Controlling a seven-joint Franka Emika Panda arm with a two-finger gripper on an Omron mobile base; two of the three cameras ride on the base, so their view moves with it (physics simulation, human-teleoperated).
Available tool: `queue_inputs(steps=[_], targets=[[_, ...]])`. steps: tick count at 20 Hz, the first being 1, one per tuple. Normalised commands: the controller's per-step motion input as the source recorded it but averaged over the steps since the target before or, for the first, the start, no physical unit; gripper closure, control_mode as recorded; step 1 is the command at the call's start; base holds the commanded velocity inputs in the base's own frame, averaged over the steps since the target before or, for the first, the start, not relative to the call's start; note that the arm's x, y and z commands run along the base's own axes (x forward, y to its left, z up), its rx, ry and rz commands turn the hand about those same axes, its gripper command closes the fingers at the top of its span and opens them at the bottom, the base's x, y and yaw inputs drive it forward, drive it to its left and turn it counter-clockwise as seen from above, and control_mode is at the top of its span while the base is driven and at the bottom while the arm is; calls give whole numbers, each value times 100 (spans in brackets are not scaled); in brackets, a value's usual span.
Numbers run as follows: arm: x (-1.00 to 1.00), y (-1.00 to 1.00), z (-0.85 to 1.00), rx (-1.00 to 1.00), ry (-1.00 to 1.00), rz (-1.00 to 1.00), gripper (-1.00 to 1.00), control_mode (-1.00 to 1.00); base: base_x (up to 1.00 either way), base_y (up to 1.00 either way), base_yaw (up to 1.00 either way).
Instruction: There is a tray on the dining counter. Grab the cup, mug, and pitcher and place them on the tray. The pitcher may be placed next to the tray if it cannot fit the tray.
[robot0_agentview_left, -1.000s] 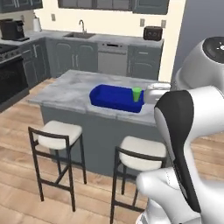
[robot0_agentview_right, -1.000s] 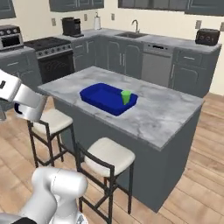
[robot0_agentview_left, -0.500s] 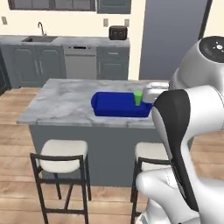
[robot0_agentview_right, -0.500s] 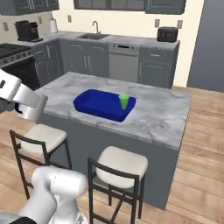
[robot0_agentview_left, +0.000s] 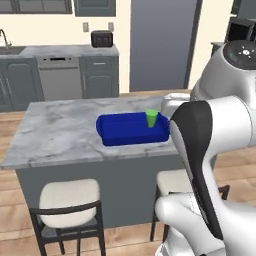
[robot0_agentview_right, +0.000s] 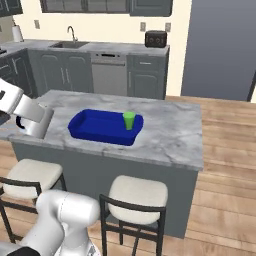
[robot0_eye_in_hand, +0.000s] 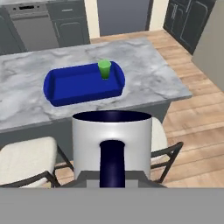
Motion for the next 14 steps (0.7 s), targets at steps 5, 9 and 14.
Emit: queue_inputs(steps=[5, 9, 14], targets=[[0, 0, 0, 0, 0, 0, 100, 100, 86, 0, -28], [86, 9, 0, -5, -1, -36, 100, -100, 0, 0, 0], [100, 22, -2, -12, -6, -46, 100, -100, 0, 0, 0]])
